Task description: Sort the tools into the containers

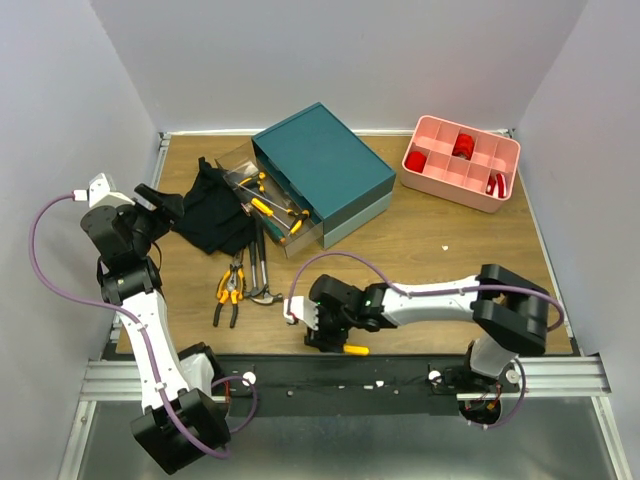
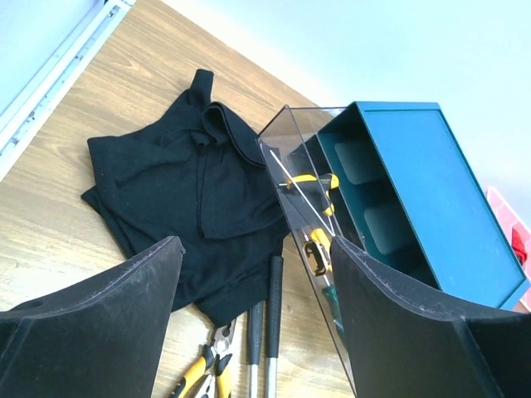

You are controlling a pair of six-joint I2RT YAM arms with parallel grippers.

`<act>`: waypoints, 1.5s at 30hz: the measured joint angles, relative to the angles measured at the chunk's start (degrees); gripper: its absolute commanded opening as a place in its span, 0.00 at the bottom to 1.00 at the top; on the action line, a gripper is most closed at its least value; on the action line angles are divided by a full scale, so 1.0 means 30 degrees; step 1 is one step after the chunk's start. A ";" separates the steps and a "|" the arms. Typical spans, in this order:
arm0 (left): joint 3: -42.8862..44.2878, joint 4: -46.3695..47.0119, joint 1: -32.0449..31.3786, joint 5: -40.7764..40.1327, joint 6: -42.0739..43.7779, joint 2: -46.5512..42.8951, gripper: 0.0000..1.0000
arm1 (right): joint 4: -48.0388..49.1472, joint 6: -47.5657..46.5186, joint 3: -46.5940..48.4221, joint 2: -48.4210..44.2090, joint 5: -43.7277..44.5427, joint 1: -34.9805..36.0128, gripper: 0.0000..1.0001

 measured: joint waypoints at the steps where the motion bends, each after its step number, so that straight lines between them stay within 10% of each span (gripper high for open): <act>1: 0.0000 0.0000 0.0000 -0.0007 0.0000 -0.0007 0.82 | 0.0138 0.0182 0.0240 0.0277 0.0321 0.0036 0.39; 6: 0.0000 -0.0022 0.0000 0.0000 -0.0160 0.0015 0.82 | 0.0627 0.1479 0.2208 0.2193 0.1931 0.0087 0.01; 14: 0.0342 0.0117 -0.0102 0.0007 -0.0364 0.1297 0.82 | -0.2382 0.1158 0.3337 0.1428 0.2229 -0.0976 0.01; 25: 0.0583 0.0379 -0.2331 -0.0051 -0.0772 0.3774 0.80 | -0.4816 0.1049 1.7405 0.0962 -0.0386 -0.6331 0.01; 34: 0.0787 -0.0007 -0.4408 -0.0233 -0.0299 0.5923 0.80 | -0.3366 0.1588 2.3445 0.6586 -0.0335 -0.6710 0.01; 39: 0.0692 0.0240 -0.4626 0.0109 -0.0525 0.6302 0.79 | -0.2805 0.2514 2.3605 0.9493 -0.0291 -0.7045 0.65; 43: 0.0685 0.0495 -0.4677 0.0357 -0.0590 0.6921 0.73 | -0.2798 0.3810 2.3773 0.9981 -0.0168 -0.7672 0.70; 45: 0.0685 0.0590 -0.4823 0.0474 -0.0474 0.7468 0.65 | -0.2630 0.4095 2.4094 0.9726 -0.0102 -0.8174 0.52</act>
